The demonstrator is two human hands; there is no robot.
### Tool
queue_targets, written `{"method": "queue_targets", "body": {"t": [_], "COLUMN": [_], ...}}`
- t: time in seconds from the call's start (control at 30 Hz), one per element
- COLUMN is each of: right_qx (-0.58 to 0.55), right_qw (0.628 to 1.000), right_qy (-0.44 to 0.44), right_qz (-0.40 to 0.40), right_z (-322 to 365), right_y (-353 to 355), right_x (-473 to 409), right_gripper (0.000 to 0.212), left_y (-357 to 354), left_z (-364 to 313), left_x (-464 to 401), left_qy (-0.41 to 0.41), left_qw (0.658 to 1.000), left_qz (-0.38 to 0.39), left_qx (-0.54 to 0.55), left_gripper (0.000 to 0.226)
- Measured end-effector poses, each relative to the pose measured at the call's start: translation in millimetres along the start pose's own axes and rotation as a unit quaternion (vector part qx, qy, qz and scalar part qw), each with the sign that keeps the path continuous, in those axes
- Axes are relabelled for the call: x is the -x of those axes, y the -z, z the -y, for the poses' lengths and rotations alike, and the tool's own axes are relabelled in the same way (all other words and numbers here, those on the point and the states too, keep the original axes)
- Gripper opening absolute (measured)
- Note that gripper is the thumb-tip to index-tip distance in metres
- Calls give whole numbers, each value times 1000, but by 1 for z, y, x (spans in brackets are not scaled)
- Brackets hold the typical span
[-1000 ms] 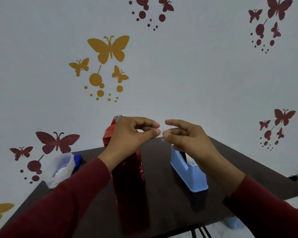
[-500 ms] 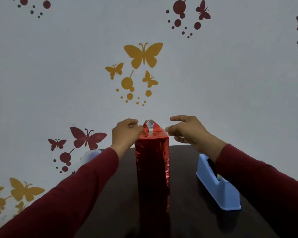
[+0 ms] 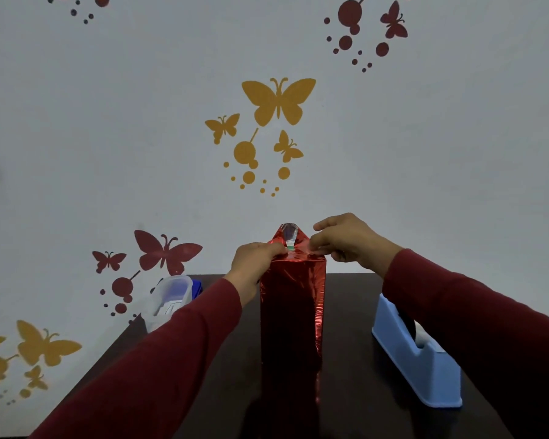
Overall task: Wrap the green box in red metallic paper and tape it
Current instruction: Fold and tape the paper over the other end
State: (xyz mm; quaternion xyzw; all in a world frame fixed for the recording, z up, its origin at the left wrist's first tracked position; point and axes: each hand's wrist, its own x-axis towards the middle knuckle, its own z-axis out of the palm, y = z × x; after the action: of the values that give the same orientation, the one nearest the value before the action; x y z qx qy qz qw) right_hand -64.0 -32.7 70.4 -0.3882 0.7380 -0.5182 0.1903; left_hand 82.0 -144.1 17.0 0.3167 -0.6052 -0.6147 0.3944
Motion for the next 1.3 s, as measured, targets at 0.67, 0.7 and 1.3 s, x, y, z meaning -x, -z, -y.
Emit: {"method": "queue_targets", "body": {"t": [0.67,0.7,1.3], "right_qx": [-93,-148,-176], "right_qw": [988,980,980], "right_qy": [-117,-122,-85], "right_qz": [46,49,34], "right_z": [-13,-21,-29], "right_y": [-11,-16,-25], "right_x": [1,4,13], "right_gripper": [61,54,52], "left_y": [5,4,4], "left_z": [10,10,9], "left_x": [-9,-9,-8], "left_qy": [-17,-18,-12], "left_qw": [999,999,1000], "left_qz": [29,32,26], "left_qx": [12,12,6], "left_gripper": [15,16,19]}}
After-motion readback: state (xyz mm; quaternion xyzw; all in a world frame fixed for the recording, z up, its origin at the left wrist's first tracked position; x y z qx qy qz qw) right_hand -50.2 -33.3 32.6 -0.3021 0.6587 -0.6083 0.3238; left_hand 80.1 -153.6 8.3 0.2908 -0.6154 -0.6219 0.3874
